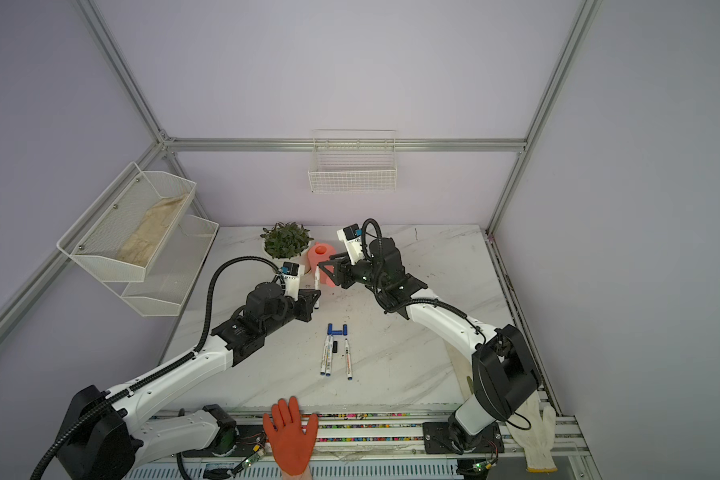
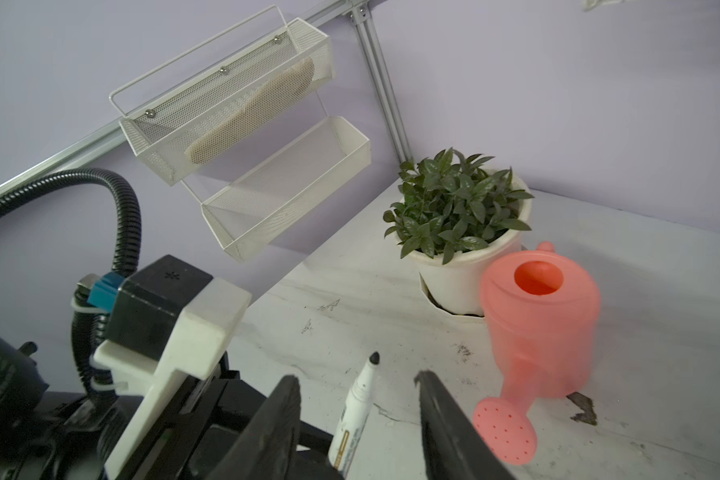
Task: Insert the pens into the pen caps
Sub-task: 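Lift the marker upright with the left gripper while the right gripper approaches it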
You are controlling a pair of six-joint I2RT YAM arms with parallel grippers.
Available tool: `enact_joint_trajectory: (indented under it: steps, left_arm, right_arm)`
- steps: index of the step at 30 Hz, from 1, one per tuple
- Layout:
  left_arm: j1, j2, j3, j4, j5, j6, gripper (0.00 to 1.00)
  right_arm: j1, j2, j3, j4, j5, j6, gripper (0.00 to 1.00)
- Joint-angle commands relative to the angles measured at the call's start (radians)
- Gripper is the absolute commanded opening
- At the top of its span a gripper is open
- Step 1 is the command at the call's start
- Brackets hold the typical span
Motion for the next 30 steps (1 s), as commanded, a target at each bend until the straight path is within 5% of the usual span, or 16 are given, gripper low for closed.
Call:
enact_joint_trajectory:
  steps: [1, 12, 22, 27, 30]
  left_arm:
    - [-0.001, -0.043, -0.051, 0.124, 0.006, 0.044, 0.0]
    - [-0.015, -0.027, -0.05, 0.159, -0.003, 0.075, 0.0]
    - [-0.033, 0.012, -0.035, 0.198, -0.008, 0.062, 0.0]
    - [-0.034, 0.007, -0.03, 0.214, -0.02, 0.08, 0.0]
    - [-0.034, 0.004, -0.031, 0.219, -0.011, 0.09, 0.0]
  right_arm:
    - [-0.002, 0.034, 0.028, -0.032, -0.082, 0.02, 0.49]
    - [-0.001, 0.097, 0.074, -0.05, -0.146, 0.014, 0.45]
    - [-0.001, 0.125, 0.092, -0.056, -0.188, 0.012, 0.23]
    - [-0.001, 0.137, 0.101, -0.065, -0.224, 0.02, 0.02]
    - [-0.001, 0.133, 0.1, -0.065, -0.226, 0.025, 0.0]
